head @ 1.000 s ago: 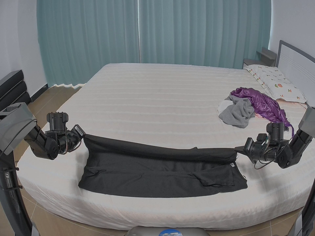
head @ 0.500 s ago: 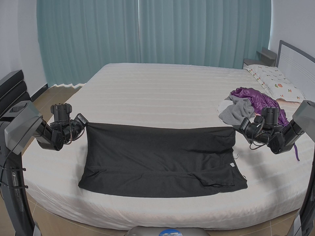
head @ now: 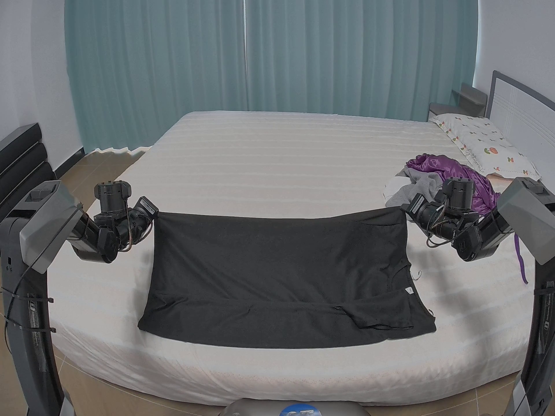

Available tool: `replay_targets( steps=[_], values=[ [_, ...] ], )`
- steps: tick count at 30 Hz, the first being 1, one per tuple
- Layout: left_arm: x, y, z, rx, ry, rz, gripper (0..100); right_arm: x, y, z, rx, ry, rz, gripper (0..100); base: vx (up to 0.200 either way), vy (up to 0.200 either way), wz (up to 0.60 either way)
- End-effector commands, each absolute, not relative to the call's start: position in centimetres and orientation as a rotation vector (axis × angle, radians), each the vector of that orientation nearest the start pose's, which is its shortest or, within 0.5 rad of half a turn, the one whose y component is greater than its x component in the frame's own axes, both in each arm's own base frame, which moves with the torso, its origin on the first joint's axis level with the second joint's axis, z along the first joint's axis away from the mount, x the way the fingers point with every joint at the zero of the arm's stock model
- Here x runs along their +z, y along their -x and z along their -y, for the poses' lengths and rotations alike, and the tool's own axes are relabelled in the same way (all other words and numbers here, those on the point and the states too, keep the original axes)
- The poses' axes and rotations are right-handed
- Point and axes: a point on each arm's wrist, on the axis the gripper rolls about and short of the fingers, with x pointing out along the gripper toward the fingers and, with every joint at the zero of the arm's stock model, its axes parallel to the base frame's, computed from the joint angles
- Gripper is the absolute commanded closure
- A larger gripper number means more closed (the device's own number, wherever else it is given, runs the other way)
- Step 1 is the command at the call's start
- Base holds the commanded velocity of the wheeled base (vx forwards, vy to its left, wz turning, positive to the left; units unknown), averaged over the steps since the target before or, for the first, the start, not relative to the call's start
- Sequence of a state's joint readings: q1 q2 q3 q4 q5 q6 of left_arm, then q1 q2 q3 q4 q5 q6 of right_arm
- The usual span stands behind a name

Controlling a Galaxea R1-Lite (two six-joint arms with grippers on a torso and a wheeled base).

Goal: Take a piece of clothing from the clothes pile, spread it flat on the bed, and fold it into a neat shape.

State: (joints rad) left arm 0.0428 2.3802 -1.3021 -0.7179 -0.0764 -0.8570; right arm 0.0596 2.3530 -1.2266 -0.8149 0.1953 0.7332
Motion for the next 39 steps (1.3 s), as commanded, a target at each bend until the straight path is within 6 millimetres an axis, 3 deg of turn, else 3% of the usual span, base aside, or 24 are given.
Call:
replay_targets(
  steps=[1, 10, 18, 25, 32, 39],
  values=[
    [4.5, -46.2, -1.9, 0.132, 0.870, -0.371, 100, 4.8, -44.9, -3.2, 0.120, -0.742, -0.419, 100, 0.000, 0.000, 0.00],
    [3.7, -43.7, -2.1, 0.148, 0.867, -0.453, 100, 4.7, -41.3, -2.6, 0.107, -0.753, -0.543, 100, 0.000, 0.000, 0.00],
    [3.0, -39.7, -1.9, 0.129, 0.840, -0.577, 100, 3.1, -37.8, -2.3, 0.099, -0.754, -0.661, 100, 0.000, 0.000, 0.00],
    [0.8, -37.4, -1.9, 0.154, 0.803, -0.686, 100, 1.1, -35.3, -2.2, 0.106, -0.699, -0.764, 100, 0.000, 0.000, 0.00],
    [0.5, -36.6, -1.9, 0.133, 0.813, -0.689, 100, 0.2, -34.4, -2.2, 0.101, -0.678, -0.801, 100, 0.000, 0.000, 0.00],
    [1.7, -36.5, -2.6, 0.135, 0.819, -0.642, 100, 1.2, -34.6, -1.6, 0.098, -0.693, -0.751, 100, 0.000, 0.000, 0.00]
  ],
)
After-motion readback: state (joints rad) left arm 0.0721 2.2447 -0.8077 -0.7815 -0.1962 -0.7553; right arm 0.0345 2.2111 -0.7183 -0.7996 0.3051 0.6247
